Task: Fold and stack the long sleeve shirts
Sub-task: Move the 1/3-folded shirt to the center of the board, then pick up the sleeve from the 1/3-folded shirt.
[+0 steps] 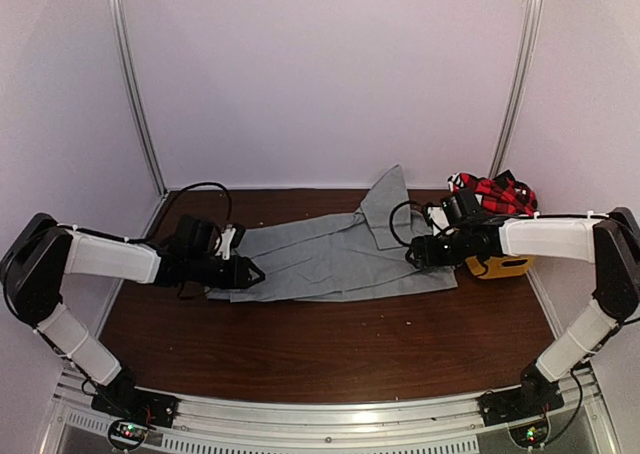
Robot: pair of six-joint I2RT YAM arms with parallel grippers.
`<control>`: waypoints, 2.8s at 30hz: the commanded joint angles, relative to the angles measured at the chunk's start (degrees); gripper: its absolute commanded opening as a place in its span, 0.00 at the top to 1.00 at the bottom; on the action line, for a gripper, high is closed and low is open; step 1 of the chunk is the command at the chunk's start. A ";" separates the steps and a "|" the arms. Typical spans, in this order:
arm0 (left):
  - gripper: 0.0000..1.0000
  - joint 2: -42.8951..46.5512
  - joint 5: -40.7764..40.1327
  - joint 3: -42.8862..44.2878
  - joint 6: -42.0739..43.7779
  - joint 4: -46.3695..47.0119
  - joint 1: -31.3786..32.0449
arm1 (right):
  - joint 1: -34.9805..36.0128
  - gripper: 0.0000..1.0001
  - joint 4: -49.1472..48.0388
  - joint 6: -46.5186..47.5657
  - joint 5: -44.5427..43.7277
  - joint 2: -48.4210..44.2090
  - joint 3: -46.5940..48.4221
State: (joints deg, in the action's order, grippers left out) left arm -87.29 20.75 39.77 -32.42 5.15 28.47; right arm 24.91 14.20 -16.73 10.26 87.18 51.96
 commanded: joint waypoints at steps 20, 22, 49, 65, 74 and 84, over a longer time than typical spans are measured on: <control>0.51 -11.63 -10.44 6.27 6.37 1.75 2.38 | -1.61 0.26 -6.06 -0.25 -0.12 15.21 0.77; 0.51 -10.24 -10.17 5.84 6.42 2.72 2.38 | -1.57 0.26 -6.38 -0.15 0.05 13.95 -0.05; 0.51 9.17 -19.91 -12.94 -6.19 -5.67 12.27 | 11.42 0.27 -6.19 -16.29 -3.86 -8.01 -23.45; 0.27 15.87 -21.86 -3.71 -0.66 -8.47 8.49 | 12.04 0.18 6.02 -10.00 -12.83 -11.72 -8.02; 0.19 7.35 -3.88 2.53 1.25 -5.64 -2.89 | 0.40 0.14 4.39 -0.47 -8.32 1.96 8.25; 0.03 3.28 0.71 2.70 0.11 -1.39 -6.65 | -7.10 0.15 4.19 3.51 -1.00 18.65 24.75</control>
State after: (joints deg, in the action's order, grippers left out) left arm -82.83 17.37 41.06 -32.18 -0.91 23.27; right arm 19.77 18.17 -15.73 5.80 101.73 72.14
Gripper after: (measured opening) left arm 0.945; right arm 0.850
